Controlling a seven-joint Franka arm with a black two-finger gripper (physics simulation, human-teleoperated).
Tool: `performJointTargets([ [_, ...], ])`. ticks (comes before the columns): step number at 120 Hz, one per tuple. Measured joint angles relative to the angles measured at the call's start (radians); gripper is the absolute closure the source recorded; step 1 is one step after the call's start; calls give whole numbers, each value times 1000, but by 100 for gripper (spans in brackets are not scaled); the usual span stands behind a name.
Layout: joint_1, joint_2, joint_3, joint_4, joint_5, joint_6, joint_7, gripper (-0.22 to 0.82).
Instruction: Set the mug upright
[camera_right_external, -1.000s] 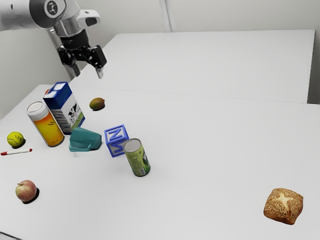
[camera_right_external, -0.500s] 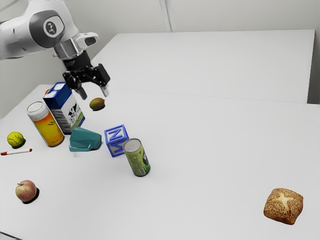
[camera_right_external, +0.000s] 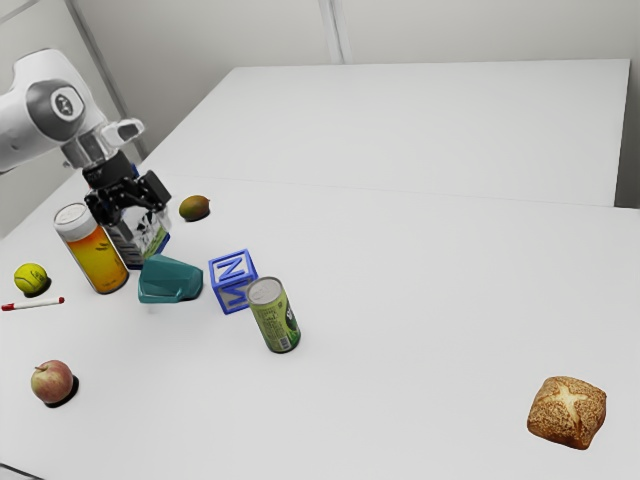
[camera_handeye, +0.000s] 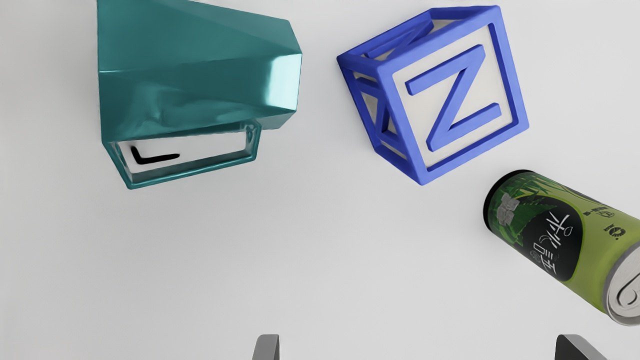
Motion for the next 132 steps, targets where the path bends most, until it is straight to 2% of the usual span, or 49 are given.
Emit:
performJointTargets([
  [36, 55, 75, -1, -5, -4, 111, 157, 0],
  [82, 119, 162, -4, 10, -7, 195, 296, 0],
  [132, 109, 249, -4, 71, -20, 251, 379, 0],
])
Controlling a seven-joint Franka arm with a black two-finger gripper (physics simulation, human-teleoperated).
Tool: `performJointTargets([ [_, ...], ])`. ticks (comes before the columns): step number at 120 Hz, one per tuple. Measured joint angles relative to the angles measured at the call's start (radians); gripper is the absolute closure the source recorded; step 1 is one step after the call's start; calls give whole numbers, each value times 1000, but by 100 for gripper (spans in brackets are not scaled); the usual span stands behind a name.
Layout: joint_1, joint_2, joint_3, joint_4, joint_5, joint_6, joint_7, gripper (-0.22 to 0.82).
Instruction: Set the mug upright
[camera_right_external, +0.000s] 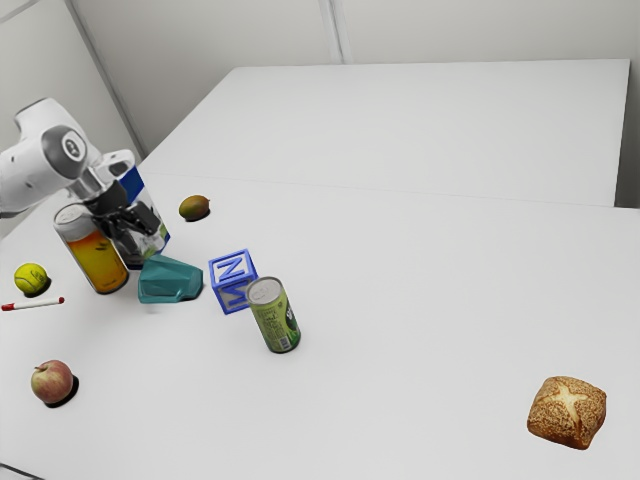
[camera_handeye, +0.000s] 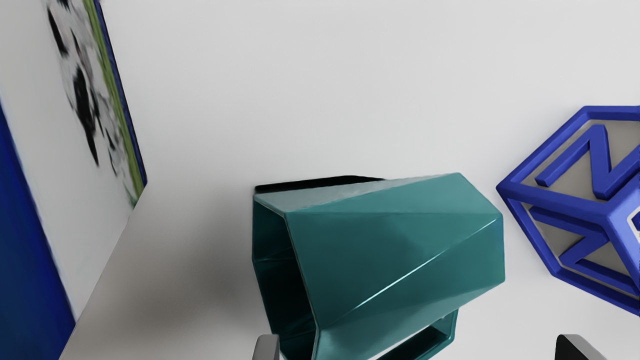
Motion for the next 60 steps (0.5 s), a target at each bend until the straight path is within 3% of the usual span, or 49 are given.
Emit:
performJointTargets([
  [60, 5, 33, -2, -34, -46, 49, 41, 0],
])
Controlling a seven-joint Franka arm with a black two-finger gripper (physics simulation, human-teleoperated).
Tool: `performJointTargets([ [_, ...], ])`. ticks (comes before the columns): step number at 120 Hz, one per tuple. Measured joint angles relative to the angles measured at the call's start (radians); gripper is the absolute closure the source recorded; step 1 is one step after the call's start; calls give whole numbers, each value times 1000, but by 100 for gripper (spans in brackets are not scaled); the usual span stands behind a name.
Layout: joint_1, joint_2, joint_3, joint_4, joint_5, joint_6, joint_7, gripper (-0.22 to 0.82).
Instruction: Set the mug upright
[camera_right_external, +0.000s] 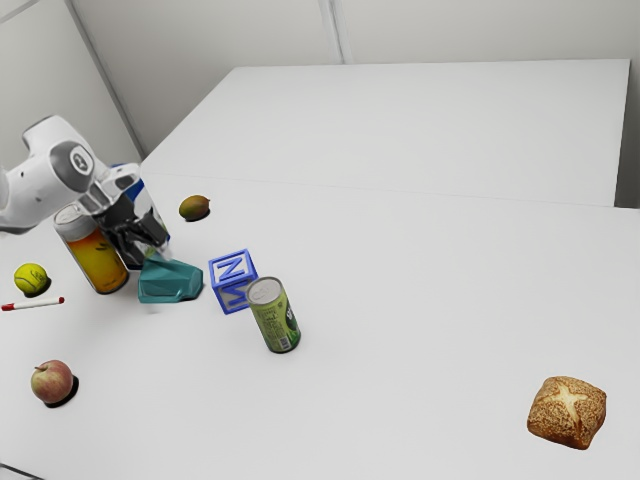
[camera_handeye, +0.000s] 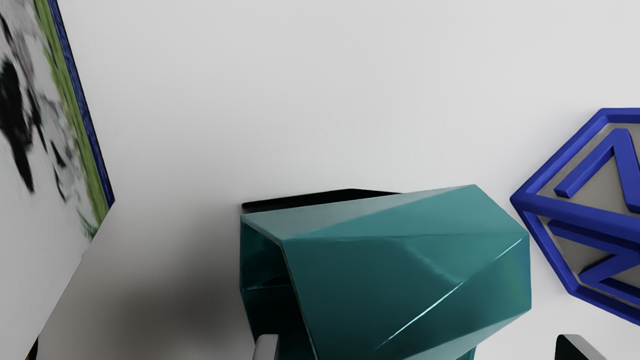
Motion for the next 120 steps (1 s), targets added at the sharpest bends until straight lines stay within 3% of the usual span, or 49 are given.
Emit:
performJointTargets([
  [64, 5, 38, -1, -1, -42, 13, 17, 0],
  [91, 5, 42, 0, -6, -52, 14, 21, 27],
  [120, 8, -10, -2, -9, -55, -9, 24, 46],
])
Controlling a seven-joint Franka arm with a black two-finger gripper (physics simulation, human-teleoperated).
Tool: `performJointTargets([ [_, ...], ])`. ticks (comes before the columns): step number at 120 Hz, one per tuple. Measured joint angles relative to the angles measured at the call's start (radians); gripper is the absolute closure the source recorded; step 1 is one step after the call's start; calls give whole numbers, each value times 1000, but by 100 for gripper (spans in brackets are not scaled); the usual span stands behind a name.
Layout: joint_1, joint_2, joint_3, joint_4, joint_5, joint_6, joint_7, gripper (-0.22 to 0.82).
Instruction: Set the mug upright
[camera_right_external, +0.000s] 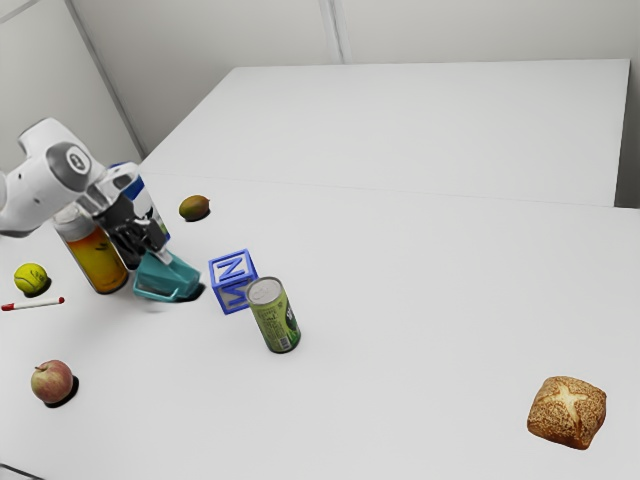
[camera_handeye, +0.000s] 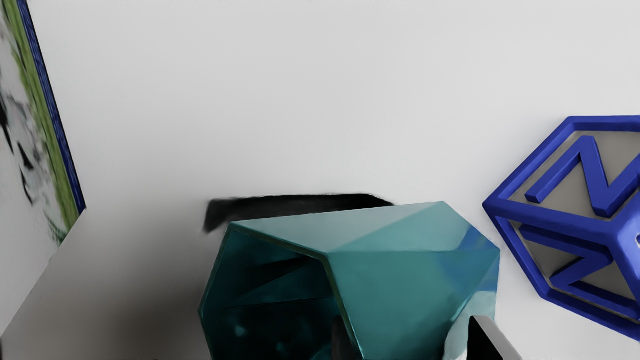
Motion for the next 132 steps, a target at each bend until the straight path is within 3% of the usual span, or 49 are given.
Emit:
performJointTargets([
  [16, 1, -21, -8, -2, -5, -20, 2, 51],
  [34, -7, -29, -9, 0, -6, -38, 4, 66],
  [55, -11, -42, -22, 3, -5, -48, 3, 74],
  [91, -25, -64, -70, 6, 71, -52, -12, 78],
  [132, -97, -105, -78, -59, 260, 63, -42, 79],
])
